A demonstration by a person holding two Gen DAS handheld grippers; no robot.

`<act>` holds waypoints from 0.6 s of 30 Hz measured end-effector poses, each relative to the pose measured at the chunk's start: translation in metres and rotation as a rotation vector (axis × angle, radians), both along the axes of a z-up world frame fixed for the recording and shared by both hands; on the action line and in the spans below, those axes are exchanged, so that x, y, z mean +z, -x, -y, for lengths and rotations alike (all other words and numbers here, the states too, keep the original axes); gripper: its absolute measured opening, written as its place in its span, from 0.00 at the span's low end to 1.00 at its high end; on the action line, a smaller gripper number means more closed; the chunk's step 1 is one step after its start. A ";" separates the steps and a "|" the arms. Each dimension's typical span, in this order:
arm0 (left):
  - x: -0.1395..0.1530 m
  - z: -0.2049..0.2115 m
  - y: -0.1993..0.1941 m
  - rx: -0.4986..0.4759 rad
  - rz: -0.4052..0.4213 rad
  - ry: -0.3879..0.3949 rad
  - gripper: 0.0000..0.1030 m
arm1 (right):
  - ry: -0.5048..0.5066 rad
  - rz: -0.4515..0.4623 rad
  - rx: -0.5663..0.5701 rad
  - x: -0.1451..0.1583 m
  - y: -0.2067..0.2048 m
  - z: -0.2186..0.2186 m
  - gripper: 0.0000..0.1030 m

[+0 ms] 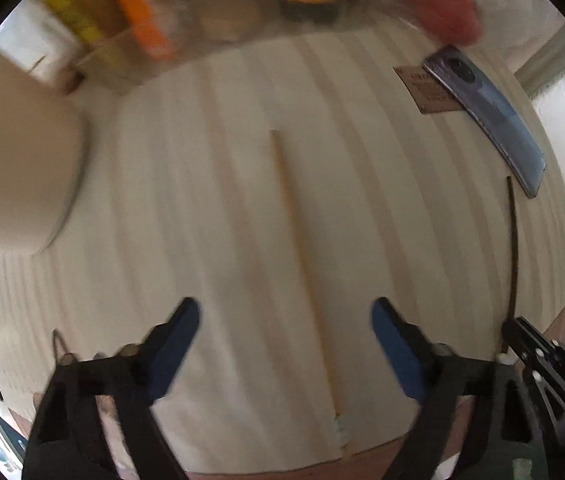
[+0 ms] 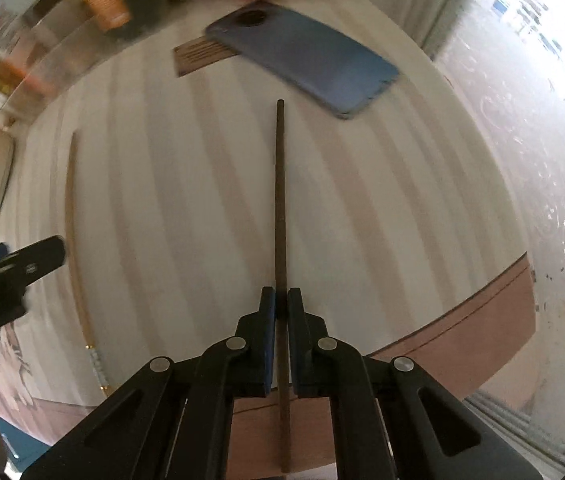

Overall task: Organize utensils
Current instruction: 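Grasp the dark chopstick with the right tool while the left grasps a wooden one, then lift both chopsticks, carry them over the cream holder and lower them tip-first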

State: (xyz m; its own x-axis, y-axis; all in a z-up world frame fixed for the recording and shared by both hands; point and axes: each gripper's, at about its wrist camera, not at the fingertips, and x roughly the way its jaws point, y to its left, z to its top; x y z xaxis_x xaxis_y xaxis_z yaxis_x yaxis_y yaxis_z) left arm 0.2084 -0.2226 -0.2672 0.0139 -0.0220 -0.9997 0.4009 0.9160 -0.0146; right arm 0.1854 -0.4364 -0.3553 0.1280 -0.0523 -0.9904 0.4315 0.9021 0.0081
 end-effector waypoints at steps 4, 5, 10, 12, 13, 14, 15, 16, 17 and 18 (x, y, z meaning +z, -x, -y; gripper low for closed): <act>-0.002 0.008 -0.002 -0.006 0.037 -0.021 0.51 | -0.025 -0.007 0.003 -0.001 -0.001 0.010 0.06; -0.002 0.009 0.000 -0.008 0.039 -0.012 0.47 | -0.017 -0.013 0.007 -0.001 -0.002 0.010 0.06; 0.005 0.008 0.002 -0.022 0.067 -0.009 0.04 | 0.039 -0.025 0.025 0.002 -0.004 -0.004 0.06; 0.006 -0.004 0.006 -0.012 0.066 -0.016 0.04 | 0.050 -0.018 0.035 0.002 -0.006 -0.012 0.06; 0.006 -0.011 0.005 -0.002 0.062 -0.015 0.04 | 0.042 -0.013 0.043 0.002 -0.006 -0.015 0.06; 0.007 -0.021 0.006 0.012 0.058 -0.017 0.04 | 0.033 -0.009 0.047 0.006 -0.002 -0.026 0.06; 0.010 -0.035 0.008 0.030 0.058 -0.016 0.04 | 0.022 -0.004 0.051 0.006 -0.002 -0.029 0.06; 0.013 -0.048 0.011 0.046 0.062 -0.017 0.04 | 0.012 0.004 0.066 0.008 -0.004 -0.037 0.06; 0.017 -0.064 0.013 0.068 0.068 -0.021 0.04 | 0.009 0.010 0.078 0.020 -0.005 -0.054 0.06; 0.020 -0.080 0.014 0.086 0.071 -0.022 0.04 | 0.003 0.019 0.087 0.023 -0.007 -0.061 0.06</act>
State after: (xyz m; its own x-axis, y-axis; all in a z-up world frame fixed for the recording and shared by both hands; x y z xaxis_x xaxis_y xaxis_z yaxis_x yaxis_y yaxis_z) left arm 0.1944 -0.1428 -0.2469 0.0859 0.0040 -0.9963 0.3199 0.9469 0.0313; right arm 0.1923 -0.3751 -0.3320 0.1513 -0.0429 -0.9876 0.3513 0.9362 0.0132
